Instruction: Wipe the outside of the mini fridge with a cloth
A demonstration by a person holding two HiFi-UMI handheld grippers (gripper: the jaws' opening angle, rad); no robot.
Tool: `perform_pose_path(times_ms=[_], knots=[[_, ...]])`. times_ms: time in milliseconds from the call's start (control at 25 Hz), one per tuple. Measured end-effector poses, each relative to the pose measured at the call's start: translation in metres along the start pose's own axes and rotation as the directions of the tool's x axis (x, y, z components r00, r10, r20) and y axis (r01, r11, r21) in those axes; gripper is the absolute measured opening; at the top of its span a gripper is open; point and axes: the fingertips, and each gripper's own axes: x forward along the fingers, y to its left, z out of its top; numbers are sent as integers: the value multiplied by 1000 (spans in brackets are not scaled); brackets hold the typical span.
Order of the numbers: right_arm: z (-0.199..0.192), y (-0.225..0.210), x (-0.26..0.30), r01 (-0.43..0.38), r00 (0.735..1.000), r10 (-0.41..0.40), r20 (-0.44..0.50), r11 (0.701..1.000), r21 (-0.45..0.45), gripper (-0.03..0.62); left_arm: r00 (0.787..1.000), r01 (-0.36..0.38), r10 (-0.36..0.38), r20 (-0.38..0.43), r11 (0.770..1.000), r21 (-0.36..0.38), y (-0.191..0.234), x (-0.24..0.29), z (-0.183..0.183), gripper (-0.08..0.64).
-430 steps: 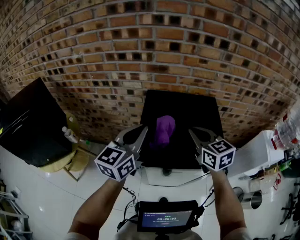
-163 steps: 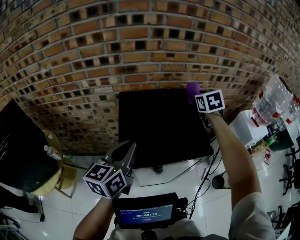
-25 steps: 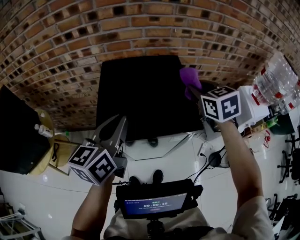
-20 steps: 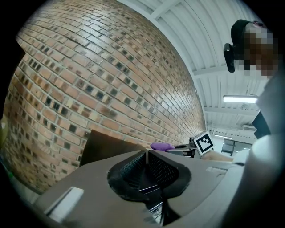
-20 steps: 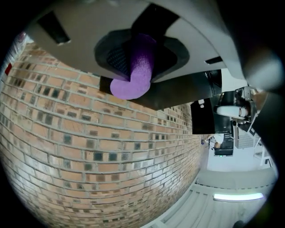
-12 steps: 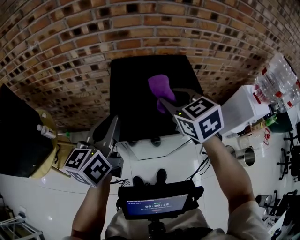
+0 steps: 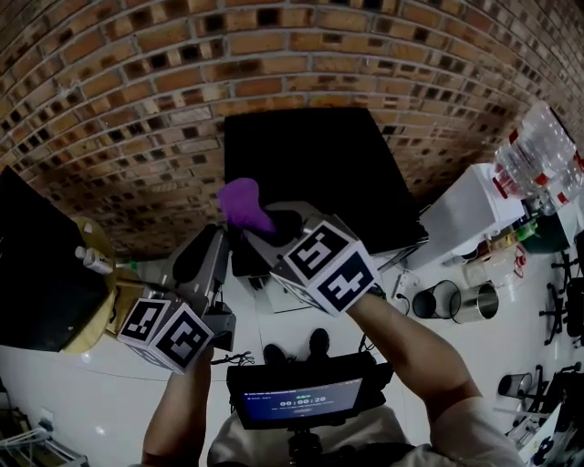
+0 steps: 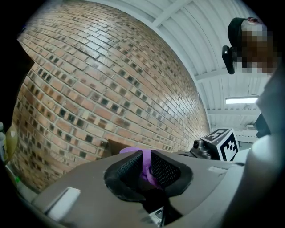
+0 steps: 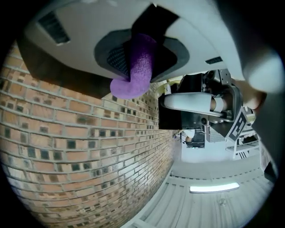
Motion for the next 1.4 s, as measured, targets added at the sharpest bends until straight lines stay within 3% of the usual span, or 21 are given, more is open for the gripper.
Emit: perform_pose_path(times_ms=[200, 400, 1000, 1400], knots=[[-2, 35, 17, -64, 998, 63, -20, 998, -28, 121, 1000, 2, -2, 13, 1000, -4, 6, -10, 6, 61], [-15, 47, 23, -59, 997, 57, -54, 997, -44, 121, 1000, 10, -10, 4, 1000, -2, 10, -17, 3, 62], [-44, 18, -15, 40, 997, -41, -66, 999, -16, 121, 995, 90, -88, -42, 995, 32, -15, -7, -9, 61], [-70, -22, -58, 102, 992, -102, -76, 995, 0, 121, 990, 128, -125, -70, 991, 28, -45, 26, -23, 62]])
